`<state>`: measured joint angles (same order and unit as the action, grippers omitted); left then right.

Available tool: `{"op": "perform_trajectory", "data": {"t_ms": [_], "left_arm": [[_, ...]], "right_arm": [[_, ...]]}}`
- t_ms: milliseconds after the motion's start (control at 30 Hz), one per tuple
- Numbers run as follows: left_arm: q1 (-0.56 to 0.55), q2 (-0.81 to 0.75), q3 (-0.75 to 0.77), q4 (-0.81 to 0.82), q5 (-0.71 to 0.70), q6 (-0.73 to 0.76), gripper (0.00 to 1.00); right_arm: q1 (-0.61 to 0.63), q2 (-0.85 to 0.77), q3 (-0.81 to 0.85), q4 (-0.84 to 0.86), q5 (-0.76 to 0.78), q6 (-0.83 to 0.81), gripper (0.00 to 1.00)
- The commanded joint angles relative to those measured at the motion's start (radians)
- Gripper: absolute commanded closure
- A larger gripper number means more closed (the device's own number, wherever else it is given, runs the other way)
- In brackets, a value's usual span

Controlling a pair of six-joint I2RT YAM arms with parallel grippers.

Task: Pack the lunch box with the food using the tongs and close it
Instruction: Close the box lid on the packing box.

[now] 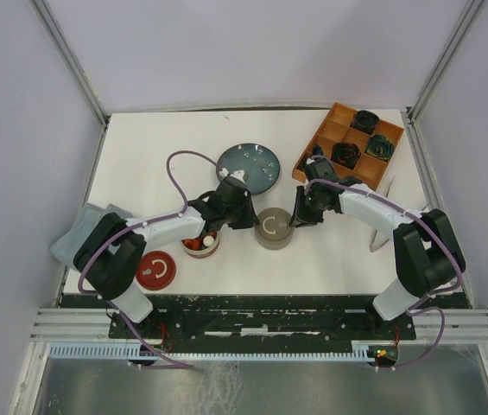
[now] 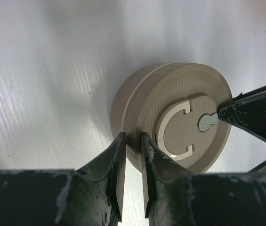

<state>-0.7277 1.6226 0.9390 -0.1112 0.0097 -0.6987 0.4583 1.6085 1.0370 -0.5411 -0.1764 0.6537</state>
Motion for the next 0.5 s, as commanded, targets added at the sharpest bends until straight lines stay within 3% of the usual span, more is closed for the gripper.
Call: {"op": "perform_trajectory", "data": {"t_ms": [0, 200, 467], "left_arm": [[0.005, -0.003, -0.041, -0.001, -0.007, 0.006, 0.73], [0.005, 0.007, -0.076, -0.002, 0.002, 0.005, 0.67], [0.004, 0.015, -0.165, 0.050, 0.052, 0.002, 0.66]], "right_arm": [[0.003, 0.026, -0.039, -0.015, 0.055, 0.001, 0.72], [0.001, 0.032, -0.092, -0.019, 0.114, 0.010, 0.73], [0.001, 0.004, -0.268, 0.061, 0.133, 0.044, 0.77]]}}
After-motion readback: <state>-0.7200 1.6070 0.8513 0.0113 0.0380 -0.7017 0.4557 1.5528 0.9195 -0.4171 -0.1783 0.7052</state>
